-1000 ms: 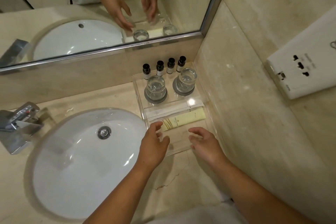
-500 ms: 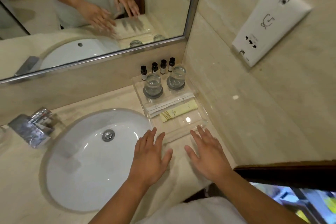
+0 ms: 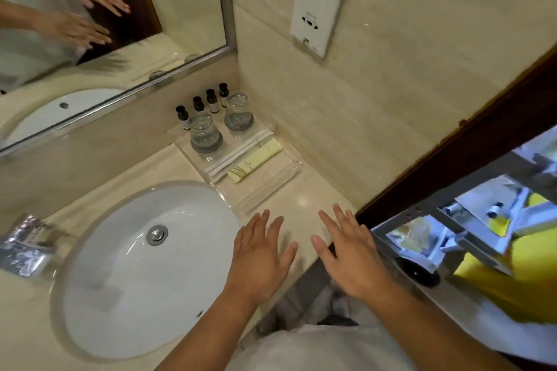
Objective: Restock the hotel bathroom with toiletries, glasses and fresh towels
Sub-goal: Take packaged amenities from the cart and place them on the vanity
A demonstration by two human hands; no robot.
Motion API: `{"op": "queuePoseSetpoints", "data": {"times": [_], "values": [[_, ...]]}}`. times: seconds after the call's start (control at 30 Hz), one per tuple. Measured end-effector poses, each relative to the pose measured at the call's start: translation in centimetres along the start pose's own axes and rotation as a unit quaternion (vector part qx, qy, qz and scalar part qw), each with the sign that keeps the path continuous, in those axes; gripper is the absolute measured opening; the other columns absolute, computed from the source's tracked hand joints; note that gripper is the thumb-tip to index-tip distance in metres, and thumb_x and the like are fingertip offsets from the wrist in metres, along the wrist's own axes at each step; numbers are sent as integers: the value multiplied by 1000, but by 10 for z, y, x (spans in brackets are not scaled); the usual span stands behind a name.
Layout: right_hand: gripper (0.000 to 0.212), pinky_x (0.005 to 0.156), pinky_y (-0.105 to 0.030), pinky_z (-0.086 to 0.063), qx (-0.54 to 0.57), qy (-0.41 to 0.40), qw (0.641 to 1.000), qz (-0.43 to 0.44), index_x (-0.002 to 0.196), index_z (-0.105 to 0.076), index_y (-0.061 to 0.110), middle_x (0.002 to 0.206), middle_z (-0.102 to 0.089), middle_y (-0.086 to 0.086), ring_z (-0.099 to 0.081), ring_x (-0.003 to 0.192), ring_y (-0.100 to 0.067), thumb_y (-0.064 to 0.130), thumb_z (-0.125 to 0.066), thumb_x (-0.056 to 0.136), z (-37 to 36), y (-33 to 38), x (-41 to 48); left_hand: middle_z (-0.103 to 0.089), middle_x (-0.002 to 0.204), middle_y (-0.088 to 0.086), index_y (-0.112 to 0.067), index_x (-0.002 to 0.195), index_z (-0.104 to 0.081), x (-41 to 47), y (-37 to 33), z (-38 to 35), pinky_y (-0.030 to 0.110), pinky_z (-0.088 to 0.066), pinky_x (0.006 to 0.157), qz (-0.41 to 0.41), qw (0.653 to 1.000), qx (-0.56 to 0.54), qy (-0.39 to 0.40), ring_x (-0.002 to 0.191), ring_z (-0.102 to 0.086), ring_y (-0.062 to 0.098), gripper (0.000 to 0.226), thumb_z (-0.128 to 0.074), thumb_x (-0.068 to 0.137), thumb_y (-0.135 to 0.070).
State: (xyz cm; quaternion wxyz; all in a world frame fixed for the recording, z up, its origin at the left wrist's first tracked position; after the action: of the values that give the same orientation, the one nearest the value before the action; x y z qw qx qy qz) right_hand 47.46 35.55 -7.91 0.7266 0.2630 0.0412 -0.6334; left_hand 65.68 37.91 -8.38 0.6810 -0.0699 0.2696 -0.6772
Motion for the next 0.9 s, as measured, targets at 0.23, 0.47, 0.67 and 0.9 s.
{"op": "queuePoseSetpoints", "data": {"times": [0.23,0.47,0.67,0.9], "values": [[80,128,-45,3,15,-22,998,-55,164,-9,39,174,8,7,12,160,-16,75,-8,93,8,-50,-39,-5,175,-4,-36,164,-16,-5,-55,-24,39,-1,130,-58,997,33,23,160,1,18,68,-22,104,-67],[70,129,-46,-5,47,-66,991,-102,165,-15,38,175,-1,5,5,161,-18,68,-25,103,23,-131,-81,-12,174,-2,-35,163,-19,-6,-132,-59,38,-5,128,-111,991,66,40,160,-5,20,68,-23,104,-67],[85,128,-48,-6,93,-124,978,-137,164,-18,39,175,-2,5,4,161,-18,80,-10,90,43,-214,-137,-23,171,0,-32,162,-28,-19,-223,-95,38,-8,127,-159,982,97,35,159,-13,20,85,-8,91,-74],[76,128,-48,-4,134,-171,956,-196,163,-20,41,175,0,7,5,161,-16,77,-22,96,55,-318,-206,-21,172,-1,-33,162,-27,-45,-333,-145,39,-9,127,-217,966,130,49,159,-11,20,84,-9,91,-73]]}}
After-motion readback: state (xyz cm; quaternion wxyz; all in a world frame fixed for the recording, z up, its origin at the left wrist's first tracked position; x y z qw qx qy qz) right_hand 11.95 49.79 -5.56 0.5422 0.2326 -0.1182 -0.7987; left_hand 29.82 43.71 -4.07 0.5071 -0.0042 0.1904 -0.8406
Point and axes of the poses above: each hand's wrist, its own x-axis towards the middle knuckle, its own z-axis out of the back of the hand, y = z × x, the point moved 10 cm from there along x, towards the middle knuckle
